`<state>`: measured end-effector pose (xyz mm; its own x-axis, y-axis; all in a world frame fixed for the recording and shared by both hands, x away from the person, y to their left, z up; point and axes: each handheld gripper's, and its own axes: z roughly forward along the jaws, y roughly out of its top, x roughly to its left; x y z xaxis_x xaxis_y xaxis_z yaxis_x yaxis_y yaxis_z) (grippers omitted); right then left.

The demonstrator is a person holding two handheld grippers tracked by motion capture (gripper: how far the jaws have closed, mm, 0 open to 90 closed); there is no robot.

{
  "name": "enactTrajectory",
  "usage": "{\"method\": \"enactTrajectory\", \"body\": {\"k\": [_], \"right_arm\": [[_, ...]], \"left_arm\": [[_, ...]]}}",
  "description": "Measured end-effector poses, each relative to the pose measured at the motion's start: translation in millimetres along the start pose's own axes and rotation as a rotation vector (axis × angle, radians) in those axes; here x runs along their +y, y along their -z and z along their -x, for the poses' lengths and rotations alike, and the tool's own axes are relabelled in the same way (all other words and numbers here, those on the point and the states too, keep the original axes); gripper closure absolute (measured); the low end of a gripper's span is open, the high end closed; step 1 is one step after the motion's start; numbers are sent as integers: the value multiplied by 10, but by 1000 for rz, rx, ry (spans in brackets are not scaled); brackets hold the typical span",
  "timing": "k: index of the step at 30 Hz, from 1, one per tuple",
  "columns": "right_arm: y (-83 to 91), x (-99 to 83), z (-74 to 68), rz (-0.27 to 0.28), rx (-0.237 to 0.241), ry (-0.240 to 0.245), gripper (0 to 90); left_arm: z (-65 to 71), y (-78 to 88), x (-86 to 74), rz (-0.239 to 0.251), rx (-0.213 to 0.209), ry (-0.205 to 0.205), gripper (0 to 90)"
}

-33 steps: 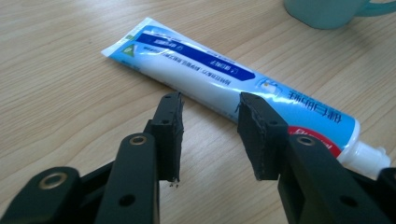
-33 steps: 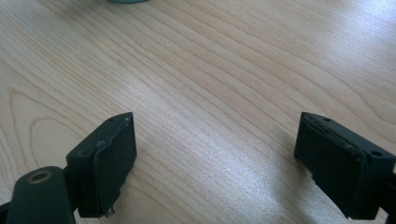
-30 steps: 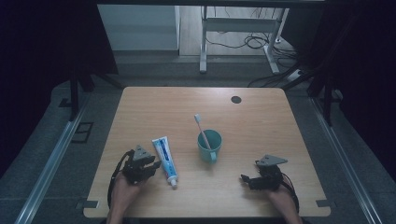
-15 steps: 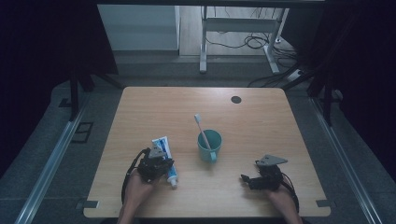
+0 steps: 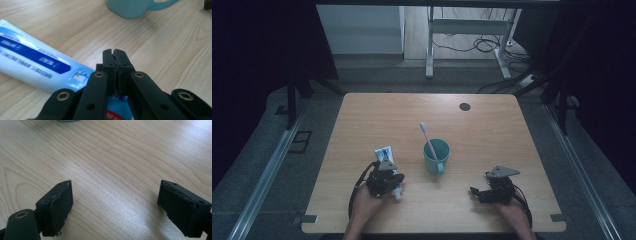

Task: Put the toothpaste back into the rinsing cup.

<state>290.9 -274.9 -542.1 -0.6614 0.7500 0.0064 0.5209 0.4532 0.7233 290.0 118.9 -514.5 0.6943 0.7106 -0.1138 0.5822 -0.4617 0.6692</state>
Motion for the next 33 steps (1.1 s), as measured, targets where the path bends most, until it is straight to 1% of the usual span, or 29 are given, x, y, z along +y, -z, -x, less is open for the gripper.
{"method": "enactTrajectory", "body": {"k": [2, 5, 12, 18, 25, 30, 33], "right_arm": [[-1, 0, 0, 1, 1, -1, 127], [0, 0, 0, 0, 0, 0, 127], [-1, -1, 0, 2, 3, -1, 127], [-2, -1, 1, 2, 3, 0, 127], [-2, 0, 0, 2, 4, -2, 127], [0, 0, 0, 0, 0, 0, 128], [-1, 0, 1, 2, 3, 0, 127]], "left_arm": [[28, -14, 1, -10, 4, -5, 878], [32, -8, -8, -21, 19, -16, 879], [-7, 29, -60, -44, 50, -9, 884], [-46, 68, -96, -51, 65, 2, 883], [-114, 132, -148, -55, 73, 29, 883], [-150, 167, -171, -62, 81, 35, 879], [-170, 188, -178, -66, 90, 32, 876]]}}
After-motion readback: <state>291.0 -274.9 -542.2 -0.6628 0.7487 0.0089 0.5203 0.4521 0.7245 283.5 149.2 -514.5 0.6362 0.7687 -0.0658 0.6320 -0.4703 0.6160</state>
